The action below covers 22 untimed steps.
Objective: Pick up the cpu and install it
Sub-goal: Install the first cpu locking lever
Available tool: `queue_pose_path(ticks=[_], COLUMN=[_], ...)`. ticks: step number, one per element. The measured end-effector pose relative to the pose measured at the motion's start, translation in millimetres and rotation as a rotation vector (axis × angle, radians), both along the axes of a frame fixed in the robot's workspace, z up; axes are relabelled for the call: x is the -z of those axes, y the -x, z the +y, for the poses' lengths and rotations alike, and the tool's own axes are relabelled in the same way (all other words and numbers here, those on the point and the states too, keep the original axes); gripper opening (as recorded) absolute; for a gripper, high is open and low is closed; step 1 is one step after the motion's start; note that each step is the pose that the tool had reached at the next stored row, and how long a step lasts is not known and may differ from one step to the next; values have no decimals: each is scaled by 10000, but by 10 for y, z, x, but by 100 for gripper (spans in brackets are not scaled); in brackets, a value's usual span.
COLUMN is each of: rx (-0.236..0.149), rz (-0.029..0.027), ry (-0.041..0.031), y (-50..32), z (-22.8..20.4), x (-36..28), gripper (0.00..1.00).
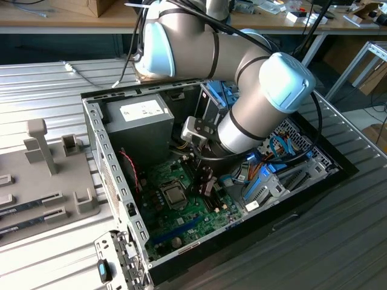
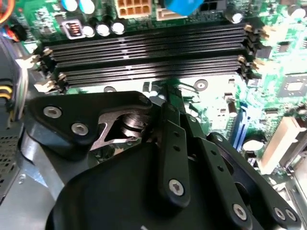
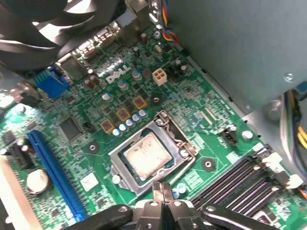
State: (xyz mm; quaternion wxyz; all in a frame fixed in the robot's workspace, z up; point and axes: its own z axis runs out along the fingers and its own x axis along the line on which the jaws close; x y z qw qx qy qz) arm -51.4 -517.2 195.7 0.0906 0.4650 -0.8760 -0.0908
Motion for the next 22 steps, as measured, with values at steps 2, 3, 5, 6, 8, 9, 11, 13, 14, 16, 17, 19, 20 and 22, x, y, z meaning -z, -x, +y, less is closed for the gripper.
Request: queue_pose_path(ticks=[2,3,5,6,8,9,11,13,14,16,17,19,20,22], rx=[1,1,1,1,21,39,78,92,99,160,199,242,273,391], rz=[-2,-2,-2,-1,-3,-3,-4,-5,-7,-18,-22,-27,-29,-35], ry=[-268,-383,-428,-453,-506,-536,-544,-549,-549,-558,-560,-560,-560,-565], y=[8,12,14,15,25,31,39,47,50,58,61,62,62,62], z=[-3,-4,-6,-7,-7,-6,-6,-6,-6,-5,-2,5,9,24], x=[6,7,7,7,7,7,8,8,5,-14,-25,-41,-50,-84], gripper=[11,11,11,11,11,11,11,11,11,11,11,11,11,11])
